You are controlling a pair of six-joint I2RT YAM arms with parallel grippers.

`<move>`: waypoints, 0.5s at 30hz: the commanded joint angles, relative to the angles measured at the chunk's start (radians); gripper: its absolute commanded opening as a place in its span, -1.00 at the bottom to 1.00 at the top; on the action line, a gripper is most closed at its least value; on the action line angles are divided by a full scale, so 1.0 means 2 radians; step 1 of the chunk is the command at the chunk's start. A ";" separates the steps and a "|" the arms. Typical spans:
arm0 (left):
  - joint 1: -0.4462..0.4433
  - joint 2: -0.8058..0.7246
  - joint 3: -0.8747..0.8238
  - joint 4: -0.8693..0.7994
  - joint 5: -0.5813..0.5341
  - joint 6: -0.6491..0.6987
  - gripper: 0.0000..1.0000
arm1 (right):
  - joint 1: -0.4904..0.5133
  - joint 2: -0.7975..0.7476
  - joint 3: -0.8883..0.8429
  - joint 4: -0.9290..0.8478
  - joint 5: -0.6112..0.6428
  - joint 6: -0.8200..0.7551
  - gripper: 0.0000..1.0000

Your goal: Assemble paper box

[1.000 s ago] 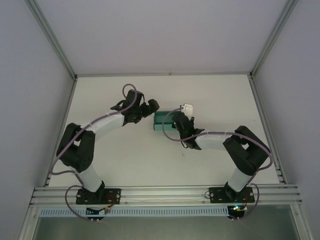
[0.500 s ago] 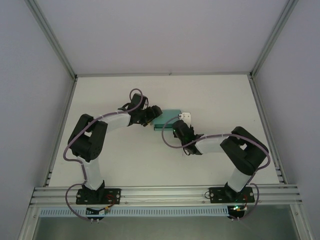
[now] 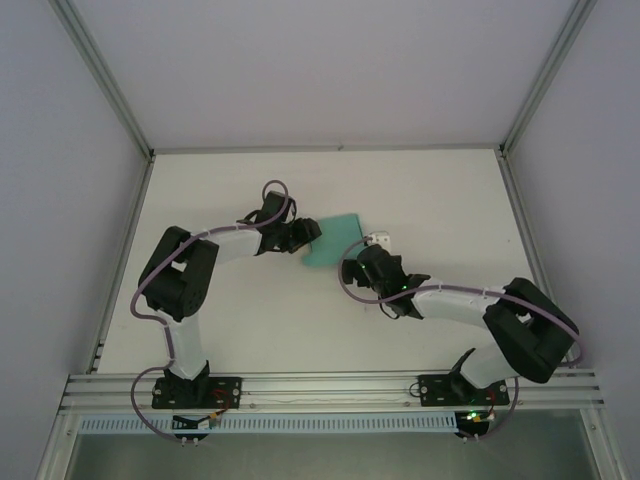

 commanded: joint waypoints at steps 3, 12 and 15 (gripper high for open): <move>0.008 0.021 -0.025 0.014 0.022 0.023 -0.23 | -0.042 -0.020 0.035 -0.059 -0.089 0.019 1.00; 0.037 0.029 -0.074 0.106 0.098 0.013 -0.35 | -0.149 -0.004 0.086 -0.113 -0.243 0.047 1.00; 0.049 0.040 -0.095 0.171 0.138 -0.009 -0.39 | -0.178 0.021 0.109 -0.118 -0.321 0.040 1.00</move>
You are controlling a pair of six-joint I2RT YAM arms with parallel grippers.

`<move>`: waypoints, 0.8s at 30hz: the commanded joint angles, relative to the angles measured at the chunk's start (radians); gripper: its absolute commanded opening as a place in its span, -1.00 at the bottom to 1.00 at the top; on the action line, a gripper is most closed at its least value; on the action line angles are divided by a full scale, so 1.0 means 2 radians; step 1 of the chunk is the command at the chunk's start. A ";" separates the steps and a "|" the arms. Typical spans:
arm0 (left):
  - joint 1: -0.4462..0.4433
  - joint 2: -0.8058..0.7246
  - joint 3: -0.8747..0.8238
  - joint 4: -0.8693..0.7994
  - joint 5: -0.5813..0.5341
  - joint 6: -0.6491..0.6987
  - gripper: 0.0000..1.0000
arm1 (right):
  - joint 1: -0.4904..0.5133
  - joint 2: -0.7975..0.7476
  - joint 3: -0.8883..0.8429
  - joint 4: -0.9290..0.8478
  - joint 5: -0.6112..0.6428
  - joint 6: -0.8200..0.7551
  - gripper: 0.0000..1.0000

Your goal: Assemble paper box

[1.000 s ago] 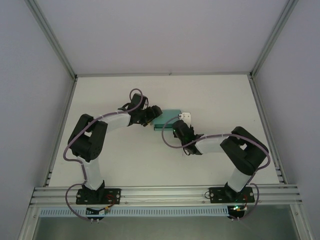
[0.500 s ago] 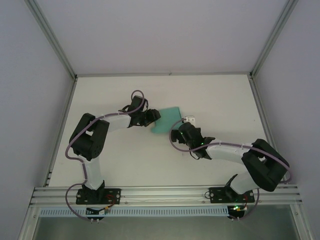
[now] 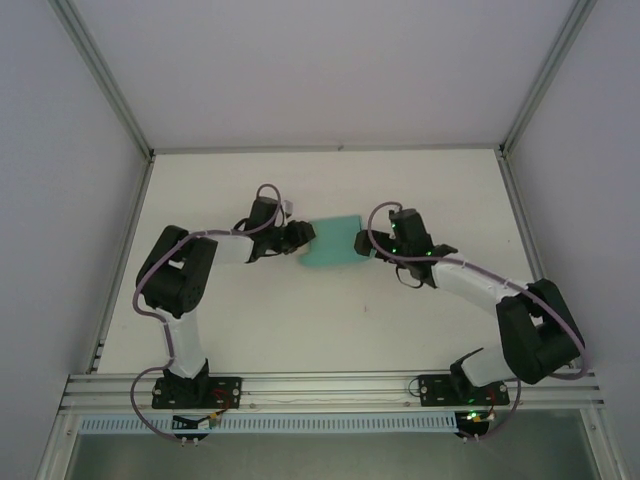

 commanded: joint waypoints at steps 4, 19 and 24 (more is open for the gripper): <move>0.023 0.036 -0.045 0.070 0.060 -0.027 -0.47 | -0.044 0.062 0.066 -0.040 -0.156 0.003 1.00; 0.034 0.049 -0.052 0.063 0.057 -0.017 -0.51 | -0.075 0.233 0.170 0.008 -0.340 0.056 0.79; 0.034 0.044 -0.049 0.059 0.060 -0.011 -0.45 | -0.075 0.247 0.166 0.053 -0.402 0.078 0.44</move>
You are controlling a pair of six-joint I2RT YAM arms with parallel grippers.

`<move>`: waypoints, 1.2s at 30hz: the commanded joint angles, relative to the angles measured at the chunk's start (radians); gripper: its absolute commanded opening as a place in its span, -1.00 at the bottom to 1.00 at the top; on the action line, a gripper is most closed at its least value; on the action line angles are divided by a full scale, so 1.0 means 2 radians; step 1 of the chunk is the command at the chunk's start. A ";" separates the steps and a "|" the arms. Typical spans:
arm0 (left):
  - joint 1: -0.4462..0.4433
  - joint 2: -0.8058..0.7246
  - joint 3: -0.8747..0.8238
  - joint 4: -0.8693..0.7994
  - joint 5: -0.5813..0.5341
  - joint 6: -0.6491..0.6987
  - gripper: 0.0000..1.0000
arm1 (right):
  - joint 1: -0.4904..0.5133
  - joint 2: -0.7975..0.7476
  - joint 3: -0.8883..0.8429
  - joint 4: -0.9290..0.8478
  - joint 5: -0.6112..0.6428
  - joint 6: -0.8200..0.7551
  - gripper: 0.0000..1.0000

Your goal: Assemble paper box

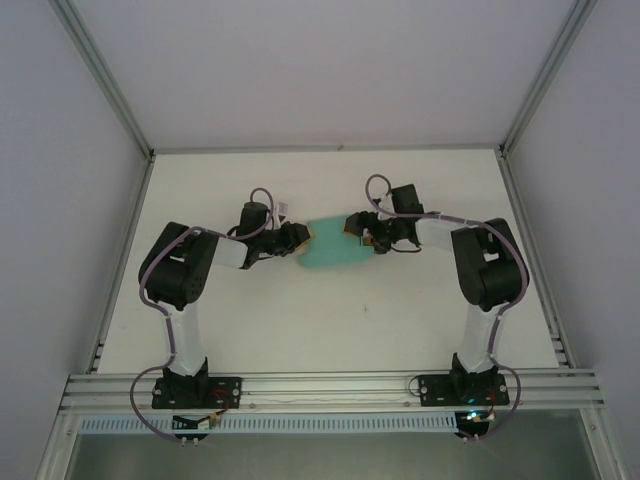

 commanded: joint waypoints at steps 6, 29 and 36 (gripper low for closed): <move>-0.001 -0.026 -0.002 -0.069 -0.024 0.043 -0.24 | 0.000 -0.023 -0.002 0.035 -0.054 0.021 -0.04; -0.293 -0.328 0.021 -0.260 -0.394 0.628 1.00 | -0.038 -0.168 0.110 -0.362 0.037 0.069 -0.03; -0.305 -0.321 0.004 -0.225 -0.426 0.703 1.00 | -0.082 -0.163 0.131 -0.429 -0.073 0.108 -0.15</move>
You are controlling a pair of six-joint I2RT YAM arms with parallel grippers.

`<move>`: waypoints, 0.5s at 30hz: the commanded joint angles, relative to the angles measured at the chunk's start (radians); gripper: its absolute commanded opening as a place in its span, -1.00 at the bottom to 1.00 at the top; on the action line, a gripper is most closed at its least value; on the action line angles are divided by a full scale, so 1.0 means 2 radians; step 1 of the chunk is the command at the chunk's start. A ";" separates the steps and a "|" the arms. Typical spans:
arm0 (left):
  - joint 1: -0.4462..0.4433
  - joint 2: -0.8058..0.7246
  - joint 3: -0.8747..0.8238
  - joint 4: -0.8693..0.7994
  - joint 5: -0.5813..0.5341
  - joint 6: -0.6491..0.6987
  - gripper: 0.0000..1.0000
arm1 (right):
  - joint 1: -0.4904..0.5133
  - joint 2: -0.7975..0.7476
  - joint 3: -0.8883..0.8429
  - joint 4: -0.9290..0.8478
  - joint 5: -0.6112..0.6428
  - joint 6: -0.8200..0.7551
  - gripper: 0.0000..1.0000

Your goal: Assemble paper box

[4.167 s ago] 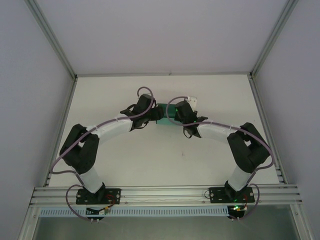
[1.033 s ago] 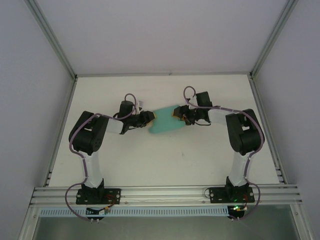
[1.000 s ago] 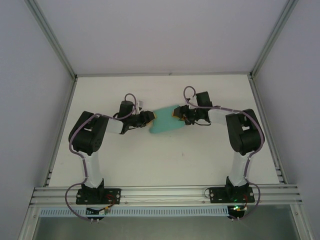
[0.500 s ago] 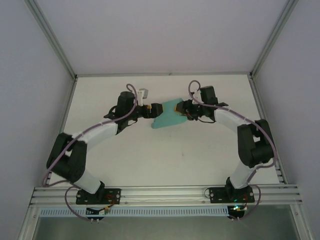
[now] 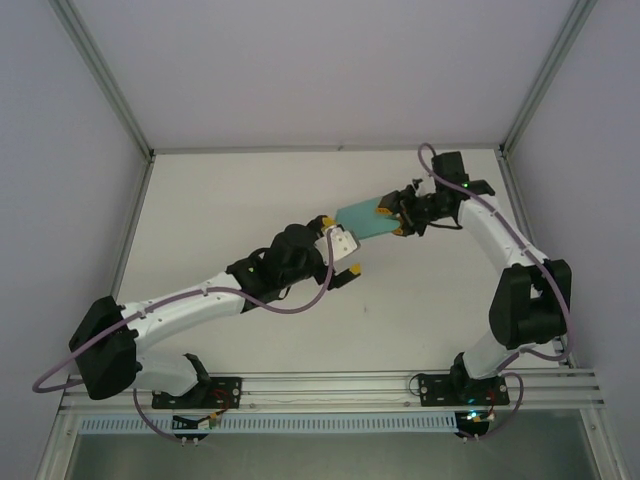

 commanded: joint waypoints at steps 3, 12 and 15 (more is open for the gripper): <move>-0.003 0.021 -0.001 0.019 -0.085 0.090 1.00 | -0.007 -0.003 0.037 -0.121 -0.052 0.011 -0.15; -0.003 0.042 0.011 0.012 -0.047 0.119 1.00 | -0.008 0.009 0.034 -0.119 -0.095 0.038 -0.17; -0.003 0.055 0.019 0.012 -0.055 0.122 0.97 | -0.008 0.013 0.037 -0.127 -0.096 0.029 -0.20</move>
